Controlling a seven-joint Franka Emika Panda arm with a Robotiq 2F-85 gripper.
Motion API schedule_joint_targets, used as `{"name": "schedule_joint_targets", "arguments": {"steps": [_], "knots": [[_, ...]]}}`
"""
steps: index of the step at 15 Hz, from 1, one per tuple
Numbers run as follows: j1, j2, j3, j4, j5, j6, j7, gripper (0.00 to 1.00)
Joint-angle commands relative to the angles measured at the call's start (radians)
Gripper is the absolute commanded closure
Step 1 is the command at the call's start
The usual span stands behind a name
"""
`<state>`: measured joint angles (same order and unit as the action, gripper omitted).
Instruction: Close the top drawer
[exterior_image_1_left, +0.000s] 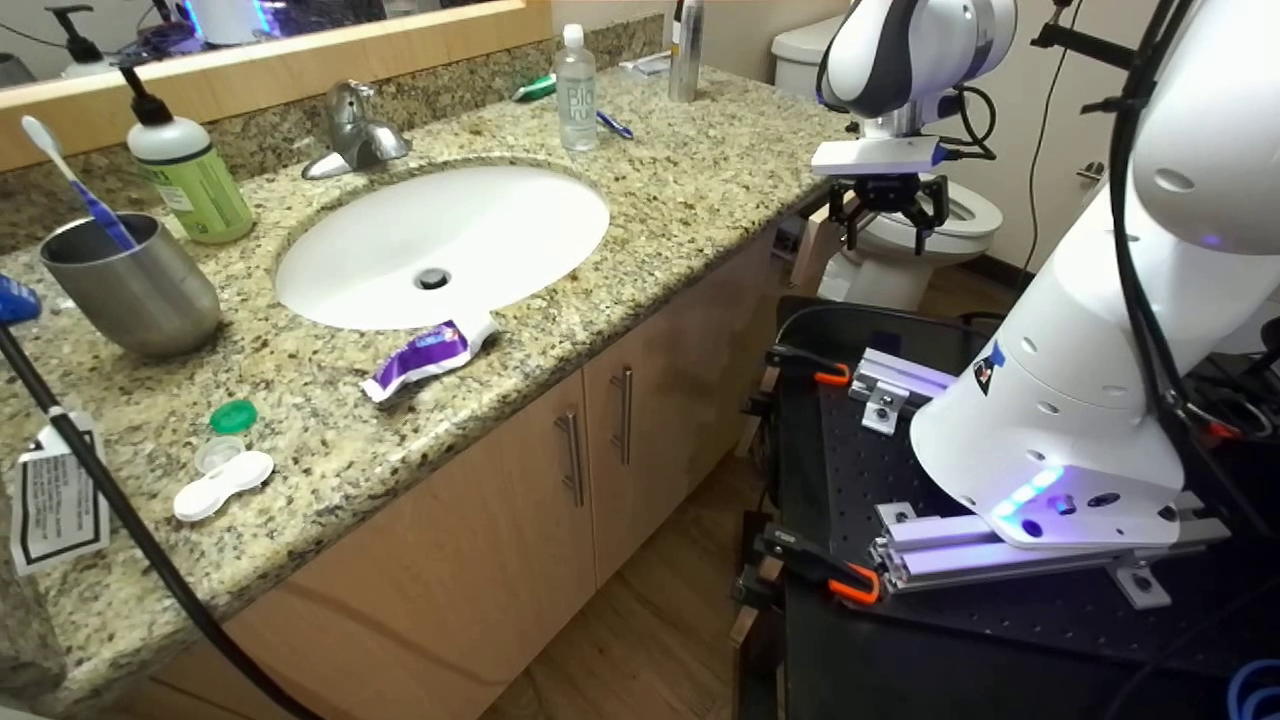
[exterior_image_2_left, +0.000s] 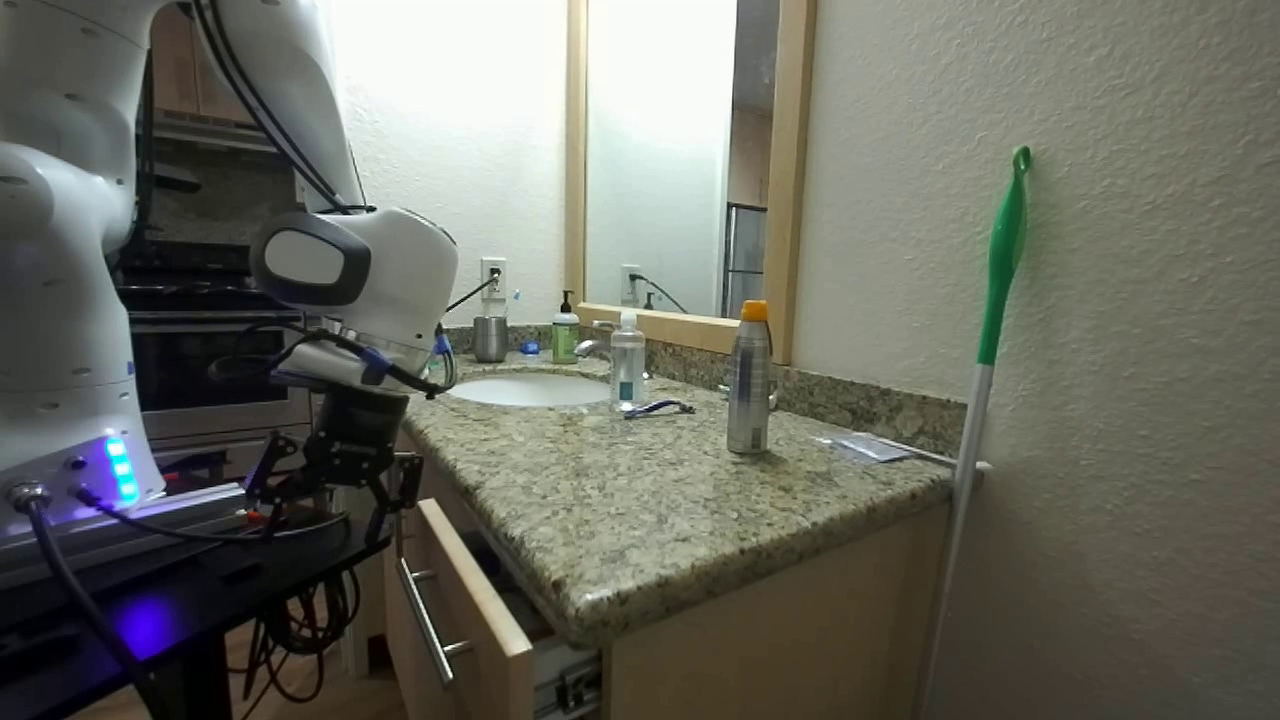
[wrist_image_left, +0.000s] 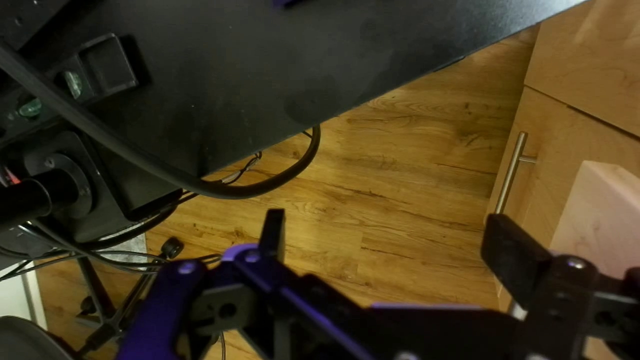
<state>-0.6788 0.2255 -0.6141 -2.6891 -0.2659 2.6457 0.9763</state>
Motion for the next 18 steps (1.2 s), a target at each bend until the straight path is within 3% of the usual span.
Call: {"name": "schedule_joint_targets", "arguments": {"steps": [1, 6, 7, 10, 11, 14, 17, 18], "knots": [[-0.074, -0.048, 0.008, -0.004, 0.003, -0.077, -0.2, 0.0], [-0.103, -0.039, 0.024, 0.009, -0.021, -0.055, -0.2, 0.0], [0.054, 0.01, -0.047, 0.001, 0.035, 0.003, -0.025, 0.0], [0.054, 0.01, -0.047, 0.001, 0.035, 0.003, -0.025, 0.0], [0.041, 0.005, -0.035, 0.001, -0.001, -0.024, -0.139, 0.0], [0.031, 0.019, -0.031, 0.003, 0.007, 0.008, -0.213, 0.0], [0.077, 0.019, -0.066, 0.005, -0.023, 0.007, -0.344, 0.0], [0.092, 0.012, -0.082, 0.002, 0.029, 0.0, -0.299, 0.0]]}}
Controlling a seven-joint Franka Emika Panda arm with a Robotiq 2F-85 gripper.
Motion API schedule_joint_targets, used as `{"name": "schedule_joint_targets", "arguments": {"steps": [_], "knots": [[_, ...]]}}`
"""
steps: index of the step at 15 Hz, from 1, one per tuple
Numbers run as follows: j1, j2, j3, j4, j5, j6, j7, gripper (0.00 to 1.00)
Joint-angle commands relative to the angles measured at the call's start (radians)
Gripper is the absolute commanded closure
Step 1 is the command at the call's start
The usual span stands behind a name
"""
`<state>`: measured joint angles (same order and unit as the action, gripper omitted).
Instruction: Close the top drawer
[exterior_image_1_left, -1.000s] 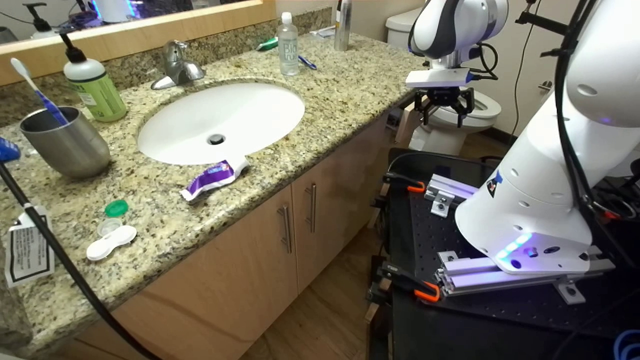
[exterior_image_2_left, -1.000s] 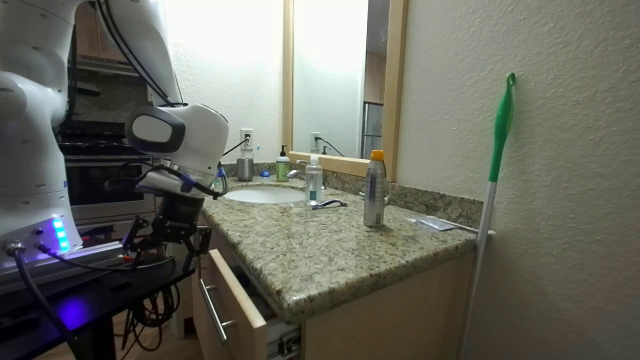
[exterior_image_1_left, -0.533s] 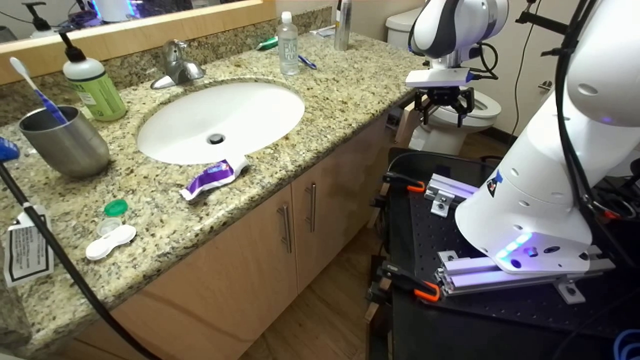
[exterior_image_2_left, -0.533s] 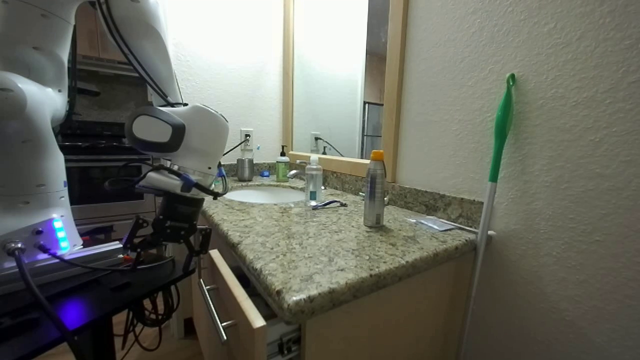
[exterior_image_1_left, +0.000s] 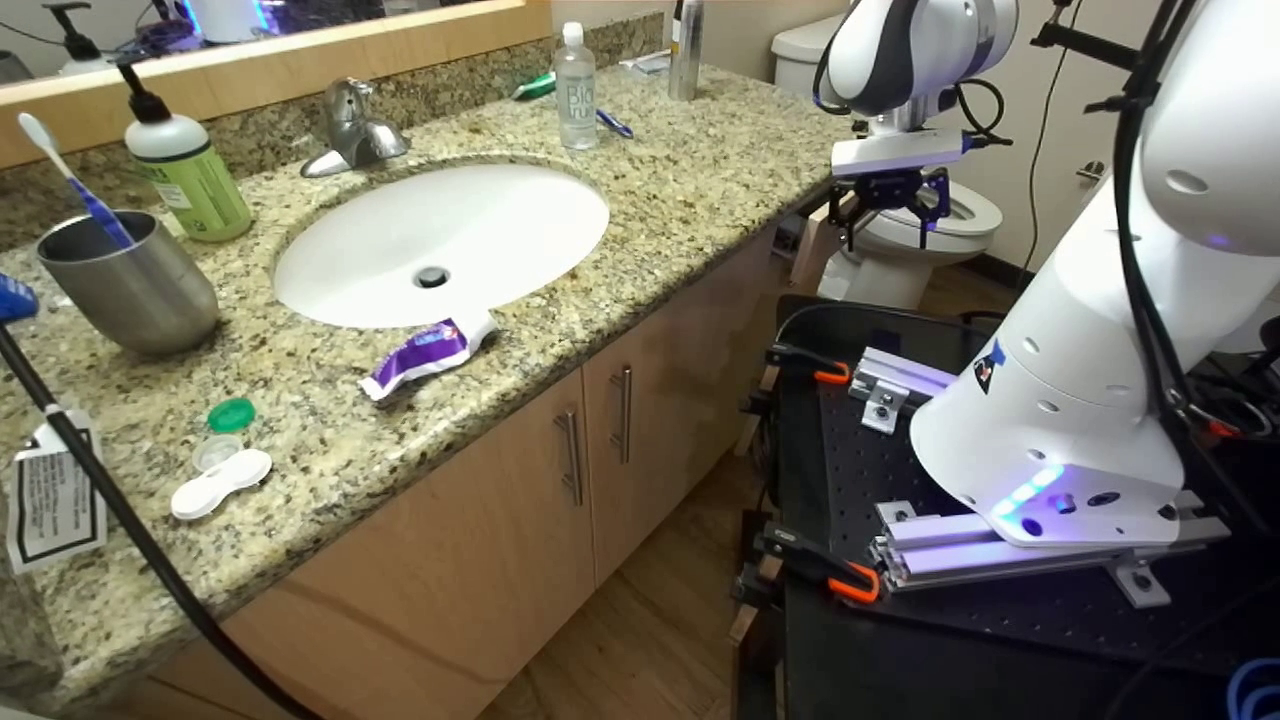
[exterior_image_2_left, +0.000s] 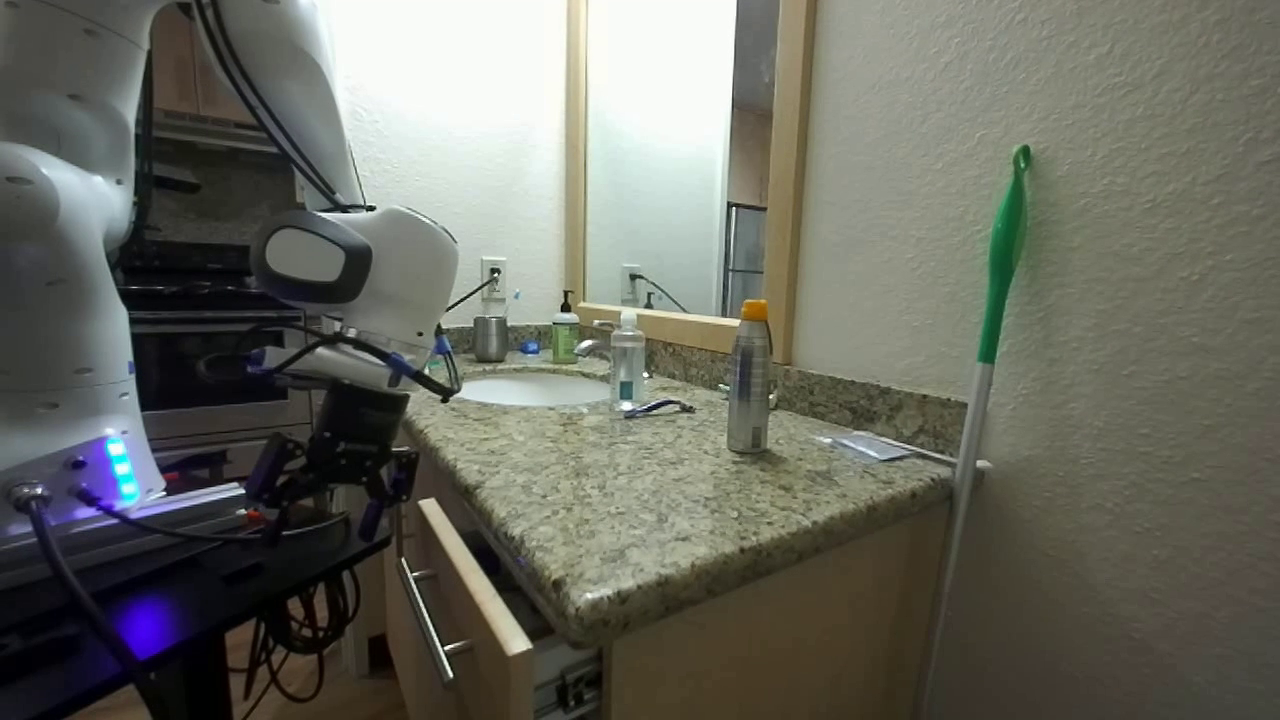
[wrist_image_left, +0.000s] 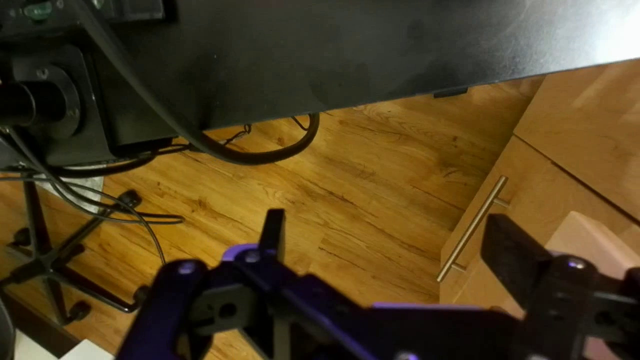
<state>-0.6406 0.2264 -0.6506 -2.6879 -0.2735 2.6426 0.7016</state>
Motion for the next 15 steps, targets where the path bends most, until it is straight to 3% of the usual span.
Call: {"name": "schedule_joint_targets", "arguments": {"steps": [1, 3, 6, 9, 10, 15], "knots": [[0.067, 0.012, -0.055, 0.001, 0.036, 0.004, -0.054, 0.0], [0.081, 0.012, -0.059, 0.001, 0.034, 0.004, -0.07, 0.0], [0.066, 0.045, -0.036, 0.034, 0.074, -0.003, -0.306, 0.0], [0.103, 0.105, -0.097, 0.045, 0.039, 0.166, -0.286, 0.0], [0.122, 0.047, -0.098, 0.026, 0.086, 0.078, -0.301, 0.0], [0.145, 0.106, -0.126, 0.041, 0.106, 0.152, -0.318, 0.0]]}}
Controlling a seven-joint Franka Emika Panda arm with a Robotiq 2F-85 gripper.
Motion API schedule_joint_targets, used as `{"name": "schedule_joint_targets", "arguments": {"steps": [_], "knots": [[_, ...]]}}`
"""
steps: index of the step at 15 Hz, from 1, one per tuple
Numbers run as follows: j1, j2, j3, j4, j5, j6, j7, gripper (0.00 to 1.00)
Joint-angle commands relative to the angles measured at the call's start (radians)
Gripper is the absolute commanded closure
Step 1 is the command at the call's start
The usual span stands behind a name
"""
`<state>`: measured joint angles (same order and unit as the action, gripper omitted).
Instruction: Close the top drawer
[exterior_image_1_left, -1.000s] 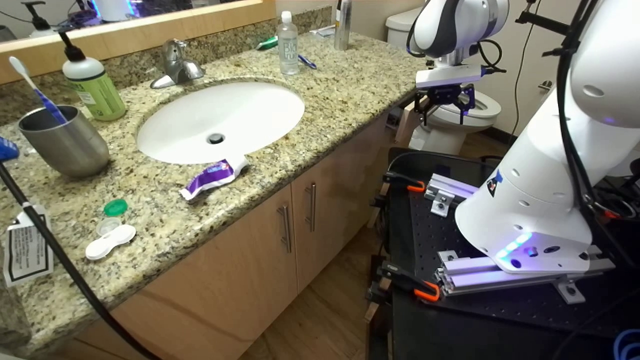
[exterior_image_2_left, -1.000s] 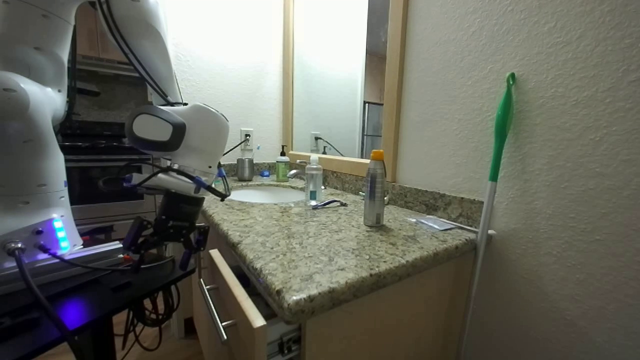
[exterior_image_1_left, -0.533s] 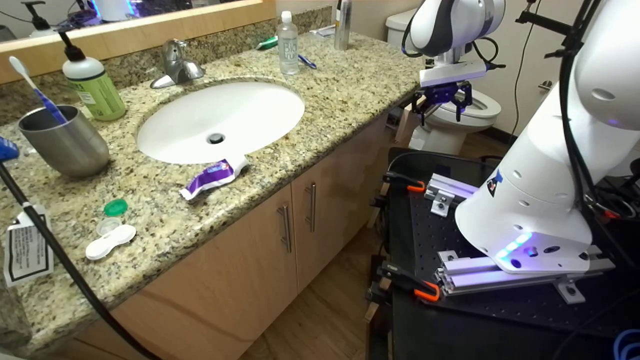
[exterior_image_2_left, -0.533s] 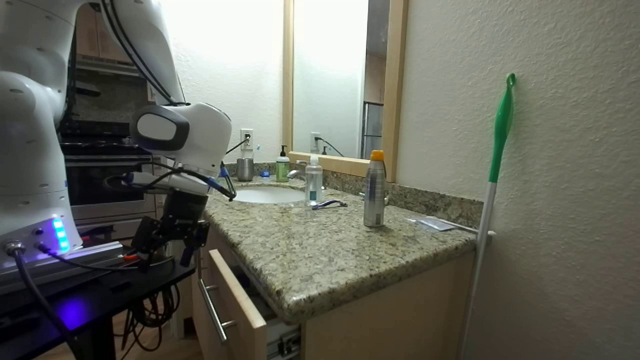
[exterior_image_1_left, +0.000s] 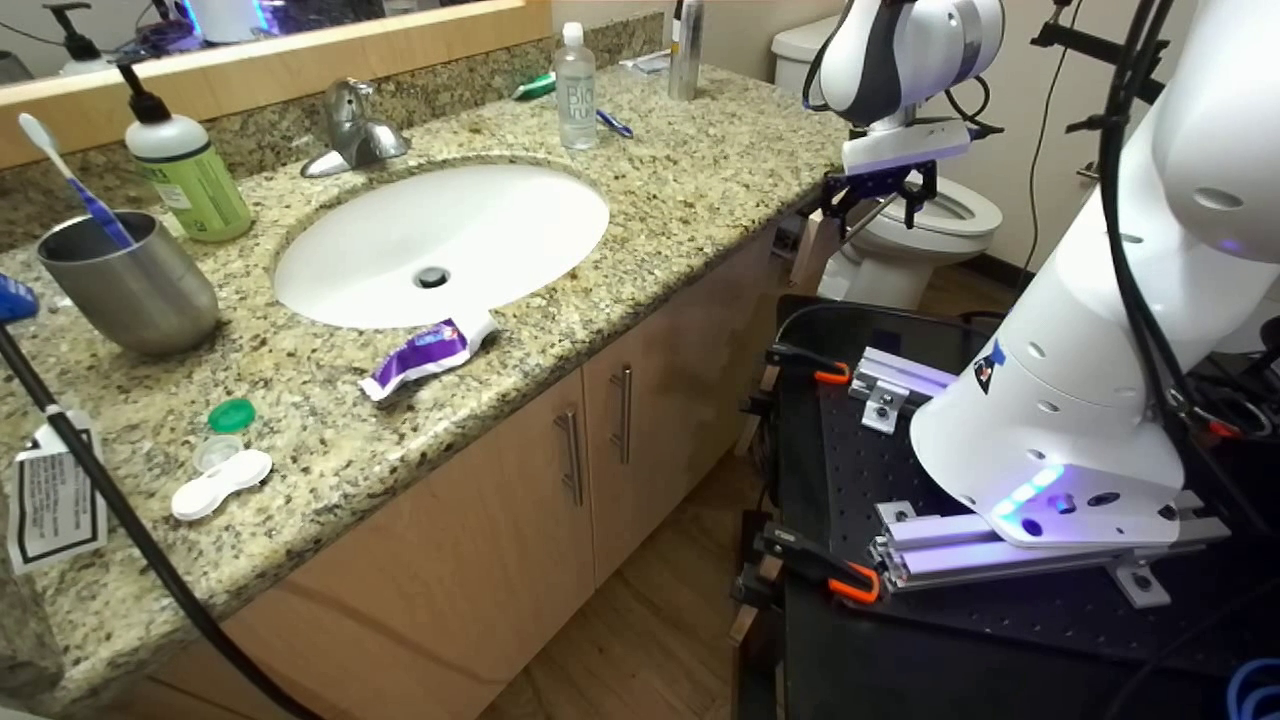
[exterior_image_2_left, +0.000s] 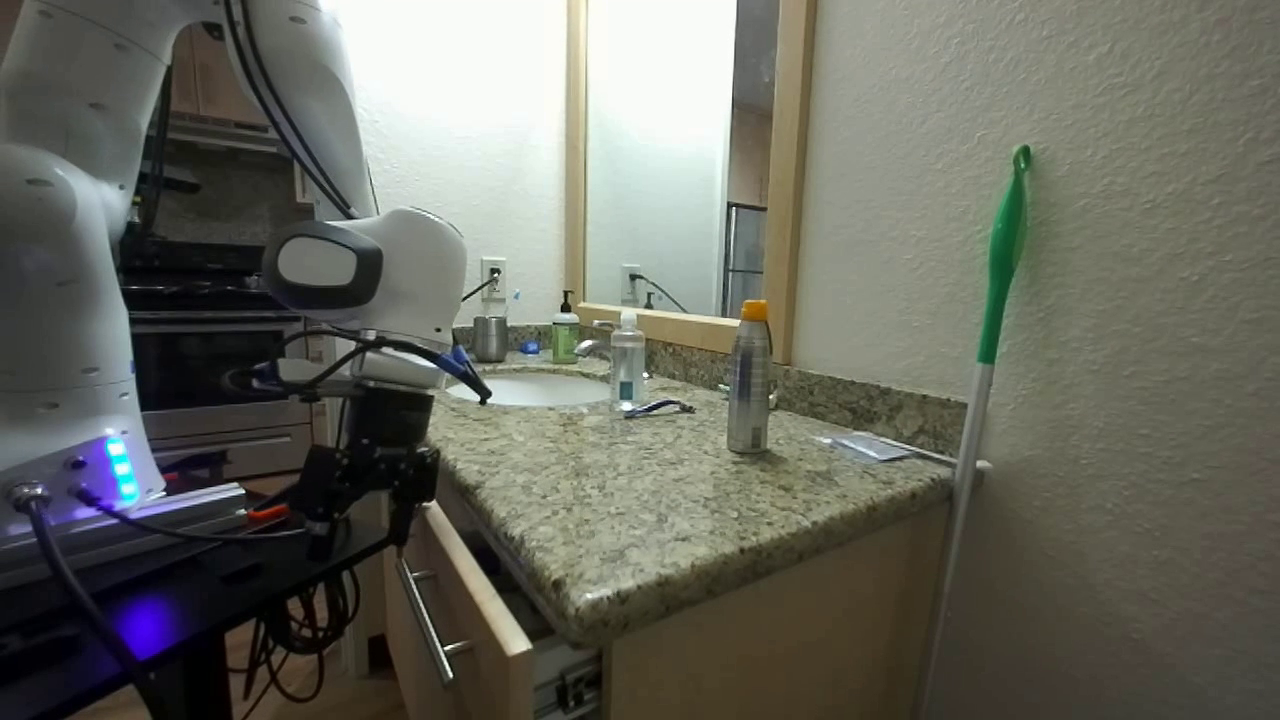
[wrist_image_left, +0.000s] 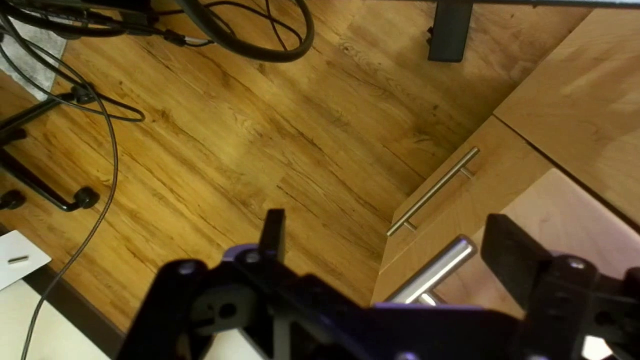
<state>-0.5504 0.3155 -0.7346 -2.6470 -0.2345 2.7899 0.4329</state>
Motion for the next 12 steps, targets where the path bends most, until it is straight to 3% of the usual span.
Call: {"name": "schedule_joint_targets", "arguments": {"steps": [1, 3, 8, 9, 12], "knots": [[-0.002, -0.014, 0.028, -0.02, 0.172, 0.029, -0.087, 0.0], [-0.12, -0.058, 0.164, -0.038, 0.324, 0.046, -0.143, 0.0], [-0.366, -0.074, 0.455, -0.046, 0.779, 0.072, -0.474, 0.0], [-0.389, -0.057, 0.475, -0.038, 0.831, 0.053, -0.513, 0.0], [-0.384, -0.026, 0.44, -0.033, 0.811, 0.04, -0.529, 0.0]]}}
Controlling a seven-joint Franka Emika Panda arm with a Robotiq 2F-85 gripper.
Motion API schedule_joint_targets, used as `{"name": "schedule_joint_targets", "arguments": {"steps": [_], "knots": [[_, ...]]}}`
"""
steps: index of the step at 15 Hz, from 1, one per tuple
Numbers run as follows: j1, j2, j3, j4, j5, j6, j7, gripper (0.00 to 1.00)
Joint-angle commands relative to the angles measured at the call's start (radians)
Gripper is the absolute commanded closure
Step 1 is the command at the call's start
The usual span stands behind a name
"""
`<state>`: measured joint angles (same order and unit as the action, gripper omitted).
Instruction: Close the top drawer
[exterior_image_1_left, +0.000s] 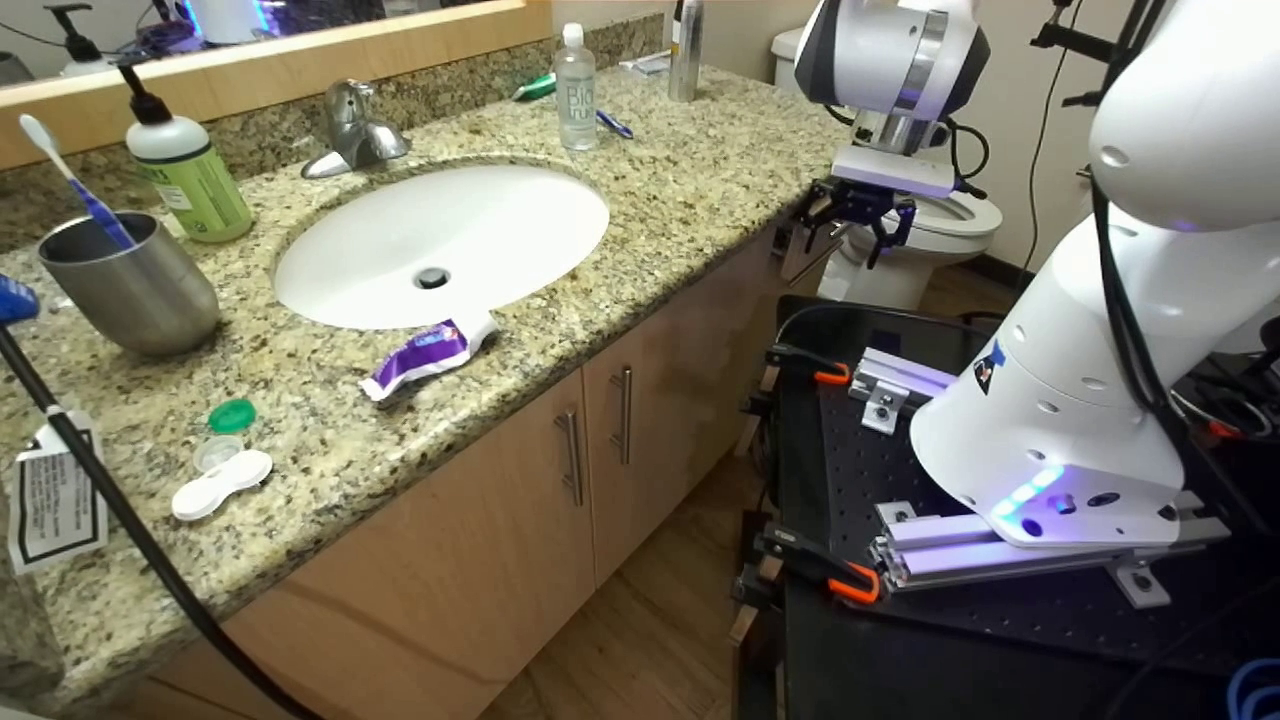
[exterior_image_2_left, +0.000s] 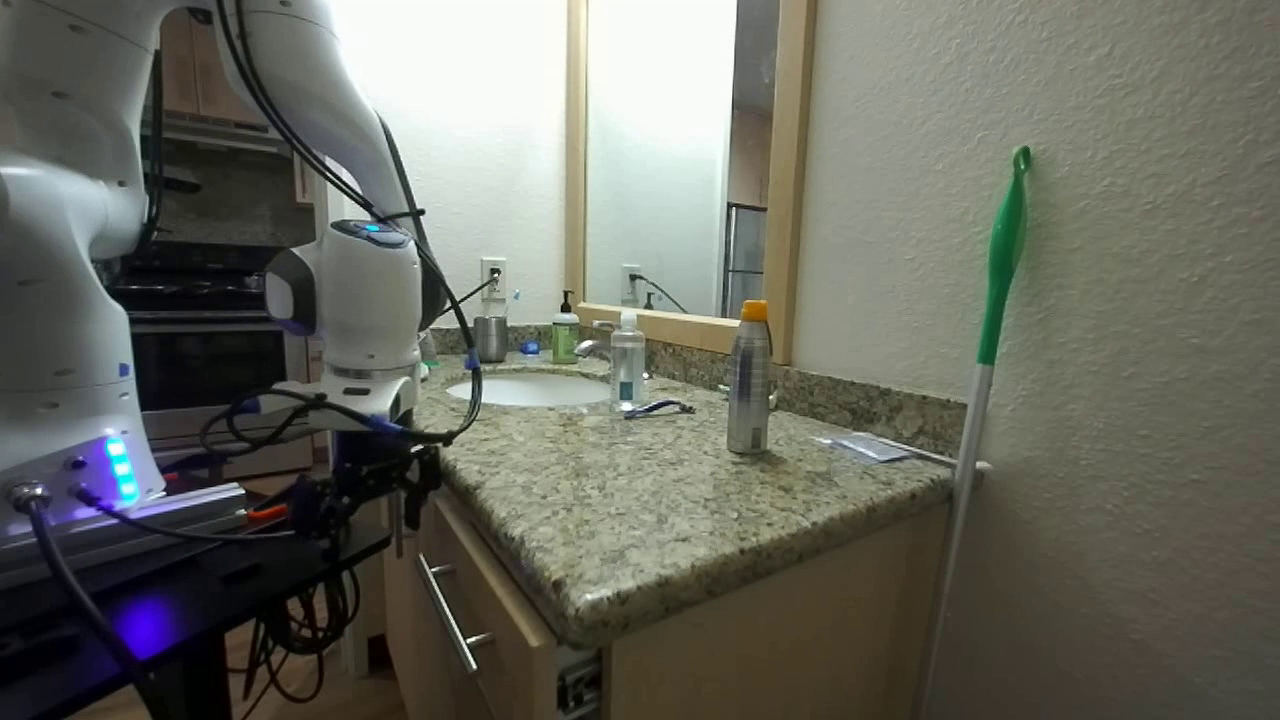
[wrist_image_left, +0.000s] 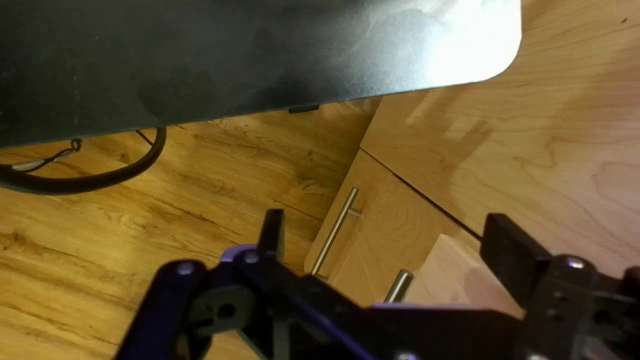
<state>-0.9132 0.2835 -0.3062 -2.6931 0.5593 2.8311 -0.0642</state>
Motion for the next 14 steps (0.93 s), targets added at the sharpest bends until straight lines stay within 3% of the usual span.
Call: {"name": "schedule_joint_targets", "arguments": {"steps": [1, 4, 7, 11, 14], "knots": [[-0.013, 0.009, -0.002, 0.007, 0.009, 0.027, -0.013, 0.0], [-0.023, -0.006, -0.041, -0.033, -0.01, 0.061, -0.026, 0.0], [-0.07, -0.044, -0.035, -0.059, 0.053, 0.1, -0.079, 0.0], [-0.237, -0.126, 0.107, -0.016, 0.364, 0.108, -0.311, 0.0], [-0.291, -0.118, 0.157, 0.063, 0.639, 0.076, -0.479, 0.0]]}}
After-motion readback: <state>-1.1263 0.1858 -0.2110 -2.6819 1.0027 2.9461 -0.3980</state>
